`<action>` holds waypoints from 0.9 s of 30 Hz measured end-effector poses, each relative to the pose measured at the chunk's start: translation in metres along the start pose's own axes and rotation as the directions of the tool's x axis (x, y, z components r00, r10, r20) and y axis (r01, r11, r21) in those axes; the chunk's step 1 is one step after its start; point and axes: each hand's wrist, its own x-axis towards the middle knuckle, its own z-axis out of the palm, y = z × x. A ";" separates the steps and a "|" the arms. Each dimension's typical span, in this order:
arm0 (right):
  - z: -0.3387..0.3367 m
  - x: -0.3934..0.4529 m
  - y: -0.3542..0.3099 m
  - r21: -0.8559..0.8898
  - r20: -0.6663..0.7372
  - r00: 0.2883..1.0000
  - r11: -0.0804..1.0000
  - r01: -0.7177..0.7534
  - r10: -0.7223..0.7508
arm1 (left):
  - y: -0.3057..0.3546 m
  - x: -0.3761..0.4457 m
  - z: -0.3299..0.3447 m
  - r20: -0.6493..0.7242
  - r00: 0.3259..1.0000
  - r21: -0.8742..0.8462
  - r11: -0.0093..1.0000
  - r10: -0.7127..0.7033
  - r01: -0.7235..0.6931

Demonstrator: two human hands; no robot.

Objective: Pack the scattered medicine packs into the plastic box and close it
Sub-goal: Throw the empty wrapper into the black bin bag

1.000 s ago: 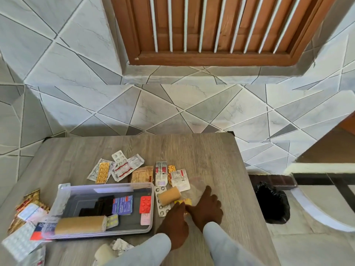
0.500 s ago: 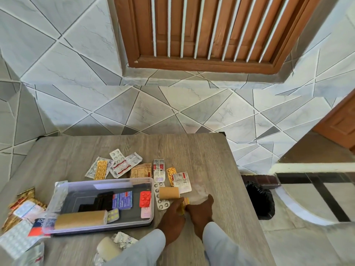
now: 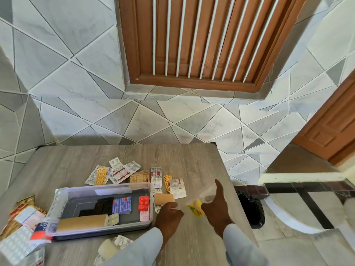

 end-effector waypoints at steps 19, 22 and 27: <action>-0.266 0.017 0.081 0.614 0.043 0.996 0.788 0.040 -0.083 | 0.069 -0.025 0.253 0.166 0.962 -0.251 0.952 0.218 -0.173; -0.341 0.031 0.102 0.634 0.122 0.986 0.773 0.011 -0.114 | 0.074 -0.018 0.317 0.190 0.951 -0.173 0.962 0.242 -0.211; -0.429 0.061 0.121 0.393 0.262 0.963 0.918 -0.055 -0.055 | 0.090 -0.004 0.396 0.208 0.950 -0.067 0.972 0.233 -0.224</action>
